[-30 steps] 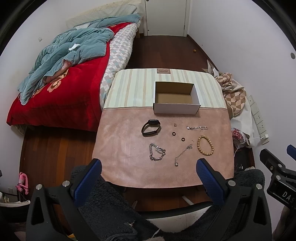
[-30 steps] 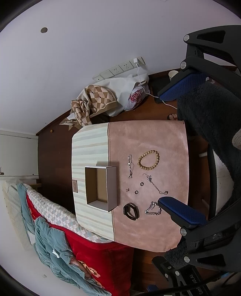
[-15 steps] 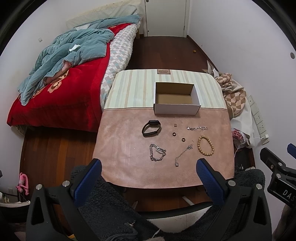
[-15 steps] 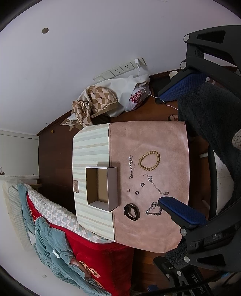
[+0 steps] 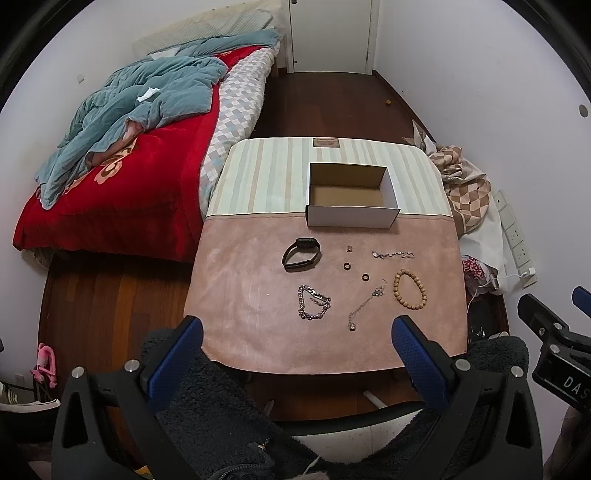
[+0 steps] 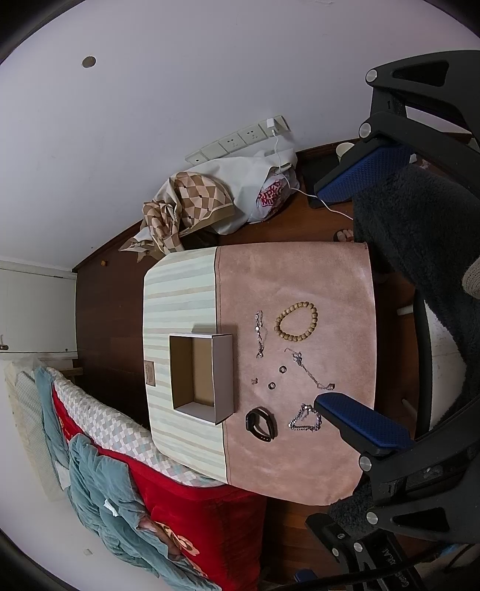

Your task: Organize jewelry

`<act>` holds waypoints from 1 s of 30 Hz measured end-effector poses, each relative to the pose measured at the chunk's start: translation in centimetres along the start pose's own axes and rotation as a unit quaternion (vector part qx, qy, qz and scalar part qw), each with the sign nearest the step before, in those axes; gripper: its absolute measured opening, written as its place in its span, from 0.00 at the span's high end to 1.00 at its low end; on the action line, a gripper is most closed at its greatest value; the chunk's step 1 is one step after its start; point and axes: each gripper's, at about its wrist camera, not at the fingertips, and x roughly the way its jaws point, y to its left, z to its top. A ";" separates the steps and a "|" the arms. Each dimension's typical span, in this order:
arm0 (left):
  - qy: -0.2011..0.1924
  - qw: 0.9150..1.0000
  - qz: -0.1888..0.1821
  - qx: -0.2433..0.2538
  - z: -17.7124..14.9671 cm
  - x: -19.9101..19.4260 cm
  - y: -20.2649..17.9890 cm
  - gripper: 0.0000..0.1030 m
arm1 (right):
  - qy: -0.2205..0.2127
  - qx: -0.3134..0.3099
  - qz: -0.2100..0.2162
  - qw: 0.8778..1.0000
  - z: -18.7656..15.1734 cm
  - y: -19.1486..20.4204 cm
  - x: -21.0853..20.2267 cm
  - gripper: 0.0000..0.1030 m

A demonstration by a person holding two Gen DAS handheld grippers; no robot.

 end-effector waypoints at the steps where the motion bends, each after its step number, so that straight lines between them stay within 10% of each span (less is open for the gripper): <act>1: -0.001 1.000 0.000 0.000 0.0 0.0 0.0 0.00 | -0.001 -0.001 -0.001 1.000 0.0 0.0 0.0 0.00; 30: -0.015 1.000 -0.004 0.002 -0.4 -1.1 -0.1 0.00 | -0.006 0.000 -0.002 1.000 -0.1 -0.5 -0.6 0.00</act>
